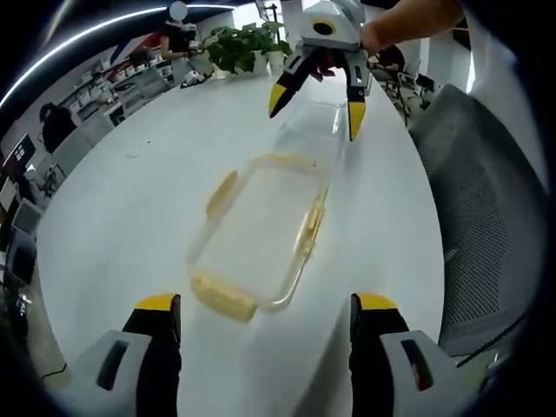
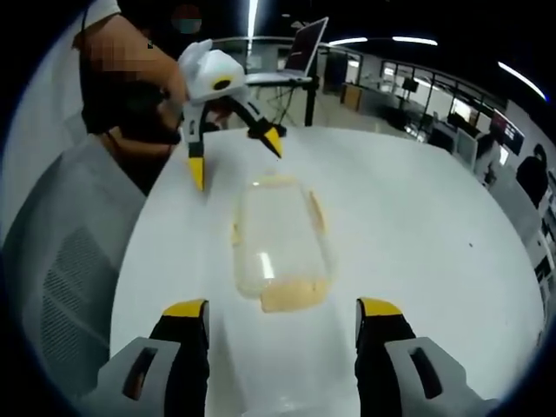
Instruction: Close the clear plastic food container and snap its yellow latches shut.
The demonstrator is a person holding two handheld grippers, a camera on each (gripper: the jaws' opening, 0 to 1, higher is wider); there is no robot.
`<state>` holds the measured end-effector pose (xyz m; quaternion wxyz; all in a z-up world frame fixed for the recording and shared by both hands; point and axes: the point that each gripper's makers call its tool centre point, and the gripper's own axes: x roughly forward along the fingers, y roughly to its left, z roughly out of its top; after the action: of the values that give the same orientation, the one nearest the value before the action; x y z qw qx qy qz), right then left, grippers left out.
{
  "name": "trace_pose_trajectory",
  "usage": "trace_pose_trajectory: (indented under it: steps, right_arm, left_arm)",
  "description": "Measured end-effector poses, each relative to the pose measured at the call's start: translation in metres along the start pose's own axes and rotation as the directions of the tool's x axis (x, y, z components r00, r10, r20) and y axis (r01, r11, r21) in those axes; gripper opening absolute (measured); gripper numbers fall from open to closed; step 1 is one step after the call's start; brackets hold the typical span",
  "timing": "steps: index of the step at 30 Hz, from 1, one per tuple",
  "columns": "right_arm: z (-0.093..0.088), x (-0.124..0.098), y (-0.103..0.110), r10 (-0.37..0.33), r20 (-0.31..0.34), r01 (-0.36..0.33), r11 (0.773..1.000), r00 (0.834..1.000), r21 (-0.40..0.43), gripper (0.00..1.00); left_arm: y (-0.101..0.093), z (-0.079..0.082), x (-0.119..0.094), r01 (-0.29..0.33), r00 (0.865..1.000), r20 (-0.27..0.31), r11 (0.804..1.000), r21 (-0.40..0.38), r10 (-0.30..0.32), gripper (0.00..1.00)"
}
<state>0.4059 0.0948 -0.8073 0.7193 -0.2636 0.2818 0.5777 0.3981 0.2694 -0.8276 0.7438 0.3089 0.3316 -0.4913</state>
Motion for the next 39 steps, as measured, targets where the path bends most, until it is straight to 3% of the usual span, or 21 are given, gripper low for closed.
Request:
trace_pose_trajectory:
  steps: [14, 39]
  right_arm:
    - [0.003, 0.015, 0.000, 0.043, -0.024, -0.044, 0.998, 0.999, -0.047, 0.67]
    - [-0.005, 0.040, -0.006, 0.072, -0.158, -0.091, 0.989, 0.985, -0.117, 0.64]
  left_arm:
    - [0.008, -0.005, 0.006, 0.022, 0.998, -0.054, 0.997, 0.073, -0.018, 0.78]
    - [0.023, -0.017, 0.017, 0.109, 0.983, -0.167, 0.972, 0.207, -0.075, 0.74]
